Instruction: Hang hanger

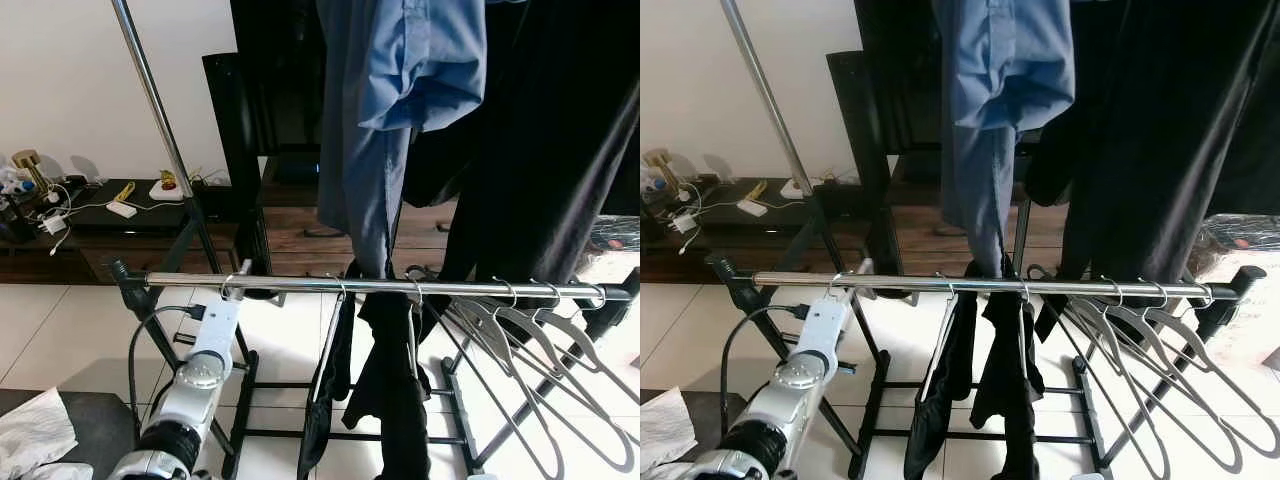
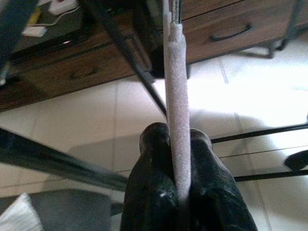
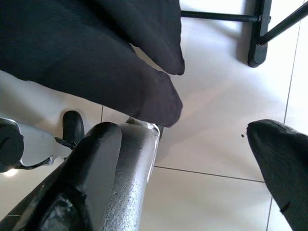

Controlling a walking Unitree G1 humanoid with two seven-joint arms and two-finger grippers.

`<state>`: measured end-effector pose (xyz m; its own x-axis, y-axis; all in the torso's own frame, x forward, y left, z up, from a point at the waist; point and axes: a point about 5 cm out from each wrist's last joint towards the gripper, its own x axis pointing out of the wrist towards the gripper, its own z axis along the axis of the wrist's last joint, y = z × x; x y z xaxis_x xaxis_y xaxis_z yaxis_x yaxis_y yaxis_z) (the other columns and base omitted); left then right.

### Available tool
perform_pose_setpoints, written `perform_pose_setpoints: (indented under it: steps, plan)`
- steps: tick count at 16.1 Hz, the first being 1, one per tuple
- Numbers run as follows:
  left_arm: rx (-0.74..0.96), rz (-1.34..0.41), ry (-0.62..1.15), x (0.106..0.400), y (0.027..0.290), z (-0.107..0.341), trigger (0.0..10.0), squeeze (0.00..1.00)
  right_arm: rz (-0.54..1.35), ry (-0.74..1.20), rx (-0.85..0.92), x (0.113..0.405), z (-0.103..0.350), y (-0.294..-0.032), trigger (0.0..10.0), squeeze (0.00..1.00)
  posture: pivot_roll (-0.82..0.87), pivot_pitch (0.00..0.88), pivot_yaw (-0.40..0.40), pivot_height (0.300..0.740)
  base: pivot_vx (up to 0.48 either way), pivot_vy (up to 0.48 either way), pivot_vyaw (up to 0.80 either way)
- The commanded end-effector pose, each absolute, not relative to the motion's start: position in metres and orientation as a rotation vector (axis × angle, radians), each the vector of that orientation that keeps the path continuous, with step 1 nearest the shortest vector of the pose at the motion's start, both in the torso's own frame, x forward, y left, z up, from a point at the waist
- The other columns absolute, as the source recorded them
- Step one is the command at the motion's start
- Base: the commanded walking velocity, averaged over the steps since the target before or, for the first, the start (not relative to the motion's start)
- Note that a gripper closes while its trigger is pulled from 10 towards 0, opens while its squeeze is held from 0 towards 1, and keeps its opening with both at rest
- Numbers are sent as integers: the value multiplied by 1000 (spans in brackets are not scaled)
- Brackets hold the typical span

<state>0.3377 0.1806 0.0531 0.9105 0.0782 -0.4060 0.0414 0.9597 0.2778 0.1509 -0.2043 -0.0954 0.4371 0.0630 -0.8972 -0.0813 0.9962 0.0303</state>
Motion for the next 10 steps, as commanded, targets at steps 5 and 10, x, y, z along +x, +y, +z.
perform_pose_setpoints:
  steps: [5, 10]
  plan:
    - [224, -127, 378, 328, 172, 51, 10000, 1000, 93, 1115, -30, 154, -94, -207, 10000, 0, -36, 20, -23, 740, 0, 0, 0]
    - [210, -152, 286, 312, 176, 57, 10000, 1000, 93, 1114, -34, 155, -93, -208, 10000, 0, -29, 24, -25, 740, 0, 0, 0]
